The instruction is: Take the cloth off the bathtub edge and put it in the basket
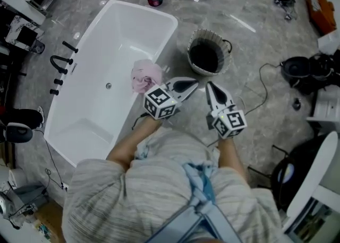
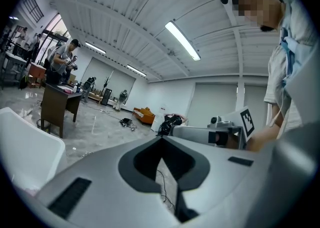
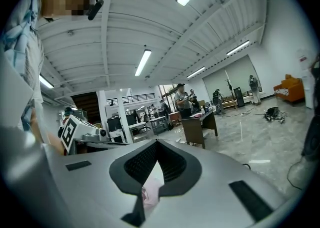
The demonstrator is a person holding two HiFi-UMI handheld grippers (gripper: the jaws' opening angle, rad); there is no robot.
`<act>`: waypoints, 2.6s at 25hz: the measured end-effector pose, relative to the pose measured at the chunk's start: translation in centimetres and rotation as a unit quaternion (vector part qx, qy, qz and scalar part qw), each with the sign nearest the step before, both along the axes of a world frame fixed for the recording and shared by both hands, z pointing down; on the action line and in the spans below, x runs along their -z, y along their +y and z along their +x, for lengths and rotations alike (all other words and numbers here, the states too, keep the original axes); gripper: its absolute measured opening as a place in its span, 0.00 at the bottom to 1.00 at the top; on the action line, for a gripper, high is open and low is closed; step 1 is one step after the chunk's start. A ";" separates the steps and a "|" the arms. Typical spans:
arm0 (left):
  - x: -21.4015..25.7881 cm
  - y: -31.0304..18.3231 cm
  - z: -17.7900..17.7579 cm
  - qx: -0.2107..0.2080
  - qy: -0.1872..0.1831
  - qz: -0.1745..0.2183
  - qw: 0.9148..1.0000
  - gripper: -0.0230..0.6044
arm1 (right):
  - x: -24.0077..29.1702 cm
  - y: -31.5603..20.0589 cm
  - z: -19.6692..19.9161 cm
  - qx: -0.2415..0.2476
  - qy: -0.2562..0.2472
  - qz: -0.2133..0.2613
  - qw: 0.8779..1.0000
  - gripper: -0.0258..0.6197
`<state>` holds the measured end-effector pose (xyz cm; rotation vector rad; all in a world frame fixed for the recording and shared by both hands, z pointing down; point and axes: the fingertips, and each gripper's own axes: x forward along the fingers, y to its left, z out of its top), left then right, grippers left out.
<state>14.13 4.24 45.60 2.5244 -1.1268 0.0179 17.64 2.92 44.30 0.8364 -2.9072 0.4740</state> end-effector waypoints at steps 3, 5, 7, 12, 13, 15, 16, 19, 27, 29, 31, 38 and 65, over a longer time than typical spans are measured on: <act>0.1 -0.5 -3.8 -0.001 0.003 -0.003 1.000 0.04 | 0.0 -0.6 -3.6 -0.001 0.001 0.002 1.000 0.04; 0.1 -0.6 -6.3 0.000 0.003 -0.005 1.000 0.04 | 0.4 -0.7 -5.8 -0.002 0.008 0.007 1.000 0.04; -0.1 -0.6 -8.9 0.003 0.001 -0.006 1.000 0.04 | 0.8 -0.7 -8.0 -0.004 0.013 0.008 1.000 0.04; -0.2 -0.6 -15.5 0.020 0.002 -0.004 1.000 0.04 | 0.2 -0.6 -12.8 -0.004 0.017 0.004 1.000 0.04; -0.2 -0.6 -16.8 0.025 0.003 -0.005 1.000 0.04 | 0.1 -0.6 -13.7 -0.004 0.017 0.003 1.000 0.04; -0.5 -0.5 -19.4 0.035 0.005 -0.005 0.999 0.04 | -0.4 -0.5 -15.3 -0.005 0.015 0.001 1.000 0.04; -0.6 -0.3 -20.6 0.040 0.005 -0.004 0.999 0.04 | -0.6 -0.4 -16.2 -0.004 0.015 0.001 1.000 0.04; -0.7 0.5 -24.0 0.053 0.005 -0.002 0.999 0.04 | -0.9 0.3 -18.5 0.000 0.018 0.000 1.000 0.04; -1.2 1.6 -29.8 0.086 0.006 0.000 0.996 0.04 | -1.1 1.5 -22.7 0.026 0.019 -0.003 0.999 0.04; -1.2 1.8 -30.7 0.095 0.008 0.001 0.995 0.04 | -1.0 1.6 -23.6 0.034 0.021 -0.001 0.999 0.04; -1.3 2.0 -31.6 0.105 0.012 0.001 0.994 0.04 | -0.9 1.6 -24.4 0.045 0.025 0.003 0.999 0.04; -2.2 2.9 -33.1 0.135 0.019 -0.006 0.991 0.04 | -1.7 2.2 -27.0 0.118 0.058 0.013 0.991 0.04; -9.2 3.7 -35.0 0.157 -0.005 -0.042 0.987 0.04 | -18.7 5.2 -30.7 0.342 0.350 0.066 0.870 0.50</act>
